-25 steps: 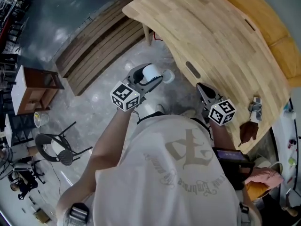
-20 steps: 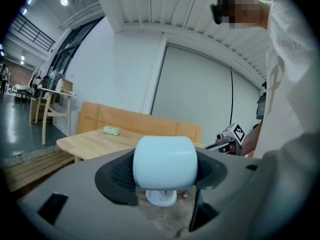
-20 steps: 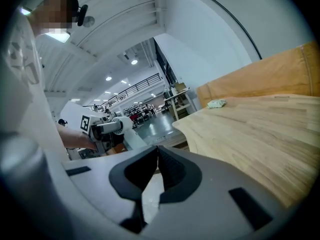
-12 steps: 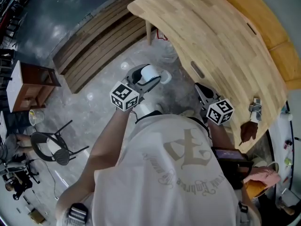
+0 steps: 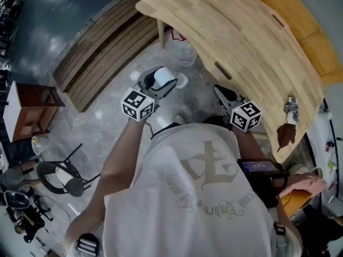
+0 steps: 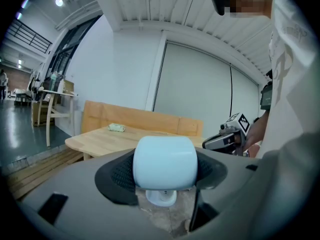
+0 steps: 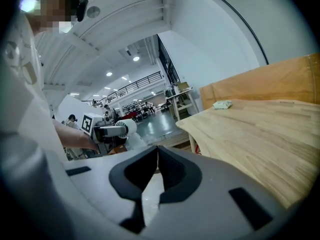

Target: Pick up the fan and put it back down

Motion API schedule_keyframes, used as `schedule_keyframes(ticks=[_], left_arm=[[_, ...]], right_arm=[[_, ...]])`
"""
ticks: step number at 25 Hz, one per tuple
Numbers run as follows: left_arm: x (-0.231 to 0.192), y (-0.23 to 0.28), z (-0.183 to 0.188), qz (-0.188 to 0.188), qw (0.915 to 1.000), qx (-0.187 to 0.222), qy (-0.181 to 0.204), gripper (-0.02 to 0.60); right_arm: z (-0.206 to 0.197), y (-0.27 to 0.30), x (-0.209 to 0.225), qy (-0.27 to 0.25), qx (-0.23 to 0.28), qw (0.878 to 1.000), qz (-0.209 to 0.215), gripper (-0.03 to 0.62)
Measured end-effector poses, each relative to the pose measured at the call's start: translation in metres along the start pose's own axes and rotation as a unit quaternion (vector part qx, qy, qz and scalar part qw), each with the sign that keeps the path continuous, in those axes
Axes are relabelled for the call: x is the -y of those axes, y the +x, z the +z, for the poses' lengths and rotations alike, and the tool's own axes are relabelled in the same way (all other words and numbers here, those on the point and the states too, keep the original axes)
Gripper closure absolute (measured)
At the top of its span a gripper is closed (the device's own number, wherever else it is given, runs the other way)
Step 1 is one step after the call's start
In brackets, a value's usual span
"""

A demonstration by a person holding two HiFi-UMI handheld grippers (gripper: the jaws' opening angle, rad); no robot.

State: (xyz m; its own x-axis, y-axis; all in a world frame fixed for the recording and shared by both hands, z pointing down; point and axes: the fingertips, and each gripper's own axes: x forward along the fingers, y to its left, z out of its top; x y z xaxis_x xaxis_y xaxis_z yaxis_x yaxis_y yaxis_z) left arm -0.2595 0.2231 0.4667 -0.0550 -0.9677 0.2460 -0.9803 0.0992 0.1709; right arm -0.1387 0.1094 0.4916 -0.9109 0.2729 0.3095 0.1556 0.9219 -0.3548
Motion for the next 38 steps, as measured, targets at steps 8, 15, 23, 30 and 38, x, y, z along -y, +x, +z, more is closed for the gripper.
schedule_keyframes(ticks=[8,15,23,30,38], left_arm=[[-0.004,0.013,-0.009,-0.002,0.9998,-0.017,-0.002,0.288],[-0.019,0.048,-0.005,0.007,0.9993,-0.036,-0.003,0.288],[-0.043,0.111,0.017,0.006,0.9987,-0.049,0.012,0.288],[-0.06,0.178,0.023,-0.013,0.9954,-0.086,0.042,0.288],[-0.073,0.251,0.025,-0.024,0.9917,-0.112,0.058,0.288]], right_arm=[[-0.009,0.001,0.01,0.013,-0.007,1.0,-0.006,0.579],[0.006,0.016,0.046,0.021,-0.002,1.0,0.005,0.579],[0.034,0.031,0.095,0.021,0.004,1.0,0.02,0.579],[0.042,0.026,0.146,0.044,0.01,0.999,0.0,0.579],[0.043,0.022,0.191,0.066,0.009,0.998,-0.01,0.579]])
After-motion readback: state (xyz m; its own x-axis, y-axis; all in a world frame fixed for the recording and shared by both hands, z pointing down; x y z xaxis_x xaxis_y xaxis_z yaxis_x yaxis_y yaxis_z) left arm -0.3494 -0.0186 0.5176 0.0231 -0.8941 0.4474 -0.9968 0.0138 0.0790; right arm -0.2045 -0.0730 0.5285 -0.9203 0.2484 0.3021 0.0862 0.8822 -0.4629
